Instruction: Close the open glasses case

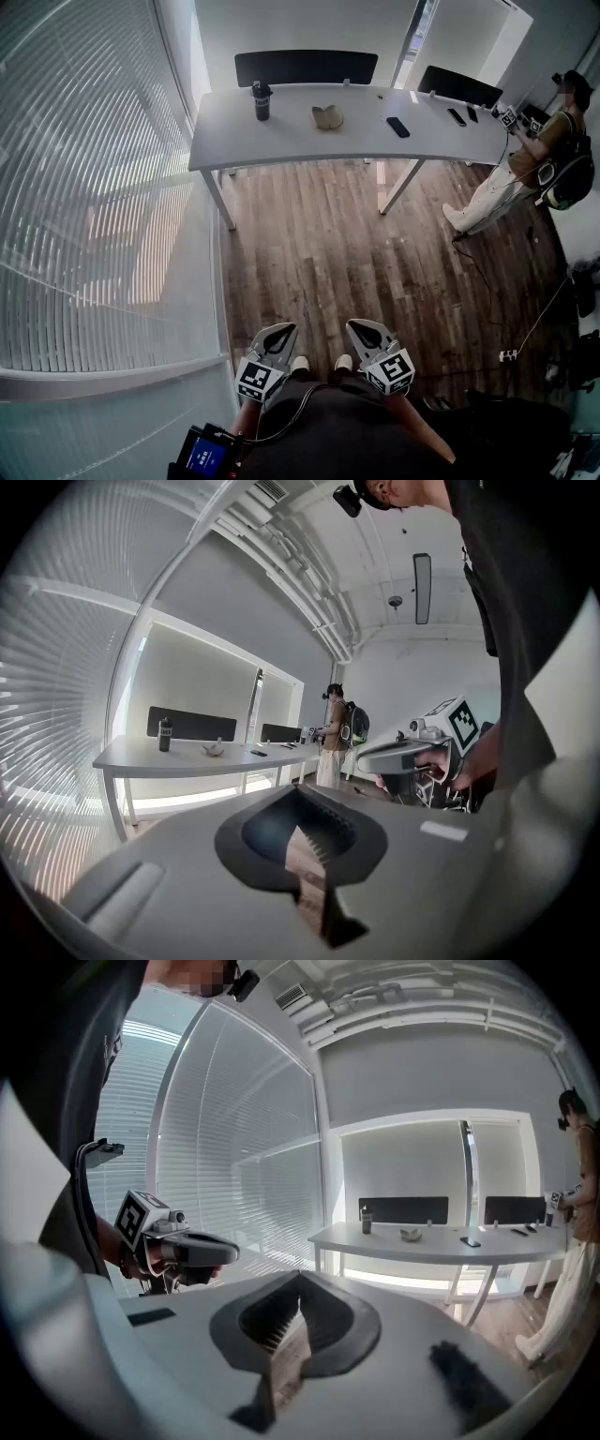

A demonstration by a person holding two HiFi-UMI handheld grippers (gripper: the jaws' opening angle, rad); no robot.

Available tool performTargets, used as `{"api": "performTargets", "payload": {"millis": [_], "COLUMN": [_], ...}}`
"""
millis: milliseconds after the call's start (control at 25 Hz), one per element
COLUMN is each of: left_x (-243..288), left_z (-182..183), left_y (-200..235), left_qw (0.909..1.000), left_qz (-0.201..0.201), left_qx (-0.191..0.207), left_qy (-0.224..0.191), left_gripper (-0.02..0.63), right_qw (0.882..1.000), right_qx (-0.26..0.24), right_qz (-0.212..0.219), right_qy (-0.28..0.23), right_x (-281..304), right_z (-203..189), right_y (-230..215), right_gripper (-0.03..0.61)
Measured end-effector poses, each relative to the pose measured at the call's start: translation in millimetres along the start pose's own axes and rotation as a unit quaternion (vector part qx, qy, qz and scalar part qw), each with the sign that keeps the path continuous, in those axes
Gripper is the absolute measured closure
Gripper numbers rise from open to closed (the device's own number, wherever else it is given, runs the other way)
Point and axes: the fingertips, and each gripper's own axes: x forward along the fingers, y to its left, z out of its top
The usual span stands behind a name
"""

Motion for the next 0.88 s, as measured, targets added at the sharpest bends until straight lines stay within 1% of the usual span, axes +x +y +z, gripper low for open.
{"api": "performTargets", "payload": {"millis": [80, 160, 320, 520, 640, 760, 880], "left_x": [-3, -1, 18, 43, 62, 82, 106], "left_z": [0, 3, 13, 12, 9, 8, 15], "left_y": [6, 11, 12, 4, 2, 14, 35], "left_qw": [0.9999, 0.9998, 0.9997, 0.9996, 0.9995, 0.9994, 0.9991], "left_qz": [0.0, -0.004, -0.022, -0.028, -0.028, -0.014, 0.008], "left_qx": [-0.014, -0.018, 0.006, 0.006, 0.002, 0.002, -0.006], "left_qy": [0.003, 0.003, 0.005, 0.009, 0.015, 0.031, 0.04], "left_gripper": [0.606, 0.606, 0.606, 0.606, 0.606, 0.606, 0.606], "right_qw": [1.0, 1.0, 1.0, 0.999, 0.999, 0.999, 0.999], "right_qx": [0.002, 0.002, 0.005, 0.019, 0.026, 0.035, 0.04], "right_qz": [-0.007, -0.014, -0.028, -0.034, -0.029, -0.015, -0.002], "right_qy": [0.001, 0.0, 0.002, -0.006, -0.013, -0.014, -0.019], "right_x": [0, 0, -3, -5, 1, 17, 35], "right_z": [1, 1, 0, -6, -10, -11, 0], "right_y": [0, -2, -17, -39, -57, -79, -108], "right_gripper": [0.571, 0.571, 0.571, 0.571, 0.571, 0.571, 0.571]}}
